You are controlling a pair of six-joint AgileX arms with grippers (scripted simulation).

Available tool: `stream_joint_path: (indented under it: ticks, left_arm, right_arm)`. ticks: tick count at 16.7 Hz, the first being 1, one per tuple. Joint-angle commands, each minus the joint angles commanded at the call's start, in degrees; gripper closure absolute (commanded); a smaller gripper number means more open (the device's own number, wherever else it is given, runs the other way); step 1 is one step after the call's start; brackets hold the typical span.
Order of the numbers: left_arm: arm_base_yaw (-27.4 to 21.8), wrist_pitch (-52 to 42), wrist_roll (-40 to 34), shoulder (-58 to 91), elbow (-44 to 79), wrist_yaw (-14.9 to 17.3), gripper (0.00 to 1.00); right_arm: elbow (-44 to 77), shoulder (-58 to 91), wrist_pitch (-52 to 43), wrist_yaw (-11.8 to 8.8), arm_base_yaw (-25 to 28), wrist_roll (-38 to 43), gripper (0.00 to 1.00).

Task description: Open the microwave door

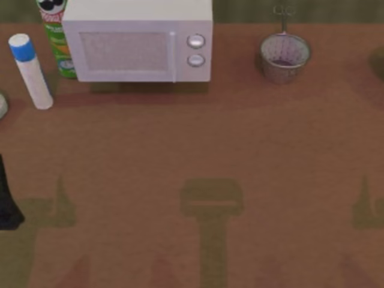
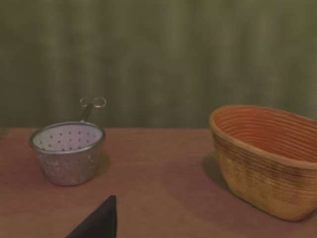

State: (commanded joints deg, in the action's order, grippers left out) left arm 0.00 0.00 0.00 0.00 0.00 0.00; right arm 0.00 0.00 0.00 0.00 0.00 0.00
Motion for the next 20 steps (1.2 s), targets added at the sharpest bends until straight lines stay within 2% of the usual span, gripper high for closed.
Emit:
stream_joint_path:
  ticks: [4,8,13,20]
  left_arm:
    - [-0.5,-1.0,-0.5,1.7,1.7,-0.2,0.00]
    - [-3.4,-6.9,-3.0,11.9,12.4,-1.6,0.00]
    - [-9.4,-19.8,-8.5,34.8,37.2,-4.6,0.00]
    - [-19.9,-42.4,-18.0,75.9,80.9,-9.8,0.00]
  right_arm:
    - [0.0,0.0,0.0,0.0,0.0,0.0,0.00]
    - [0.0,0.0,0.0,0.0,0.0,0.0,0.00]
    - [0.0,0.0,0.0,0.0,0.0,0.0,0.00]
    - [0.0,0.0,0.0,0.0,0.0,0.0,0.00]
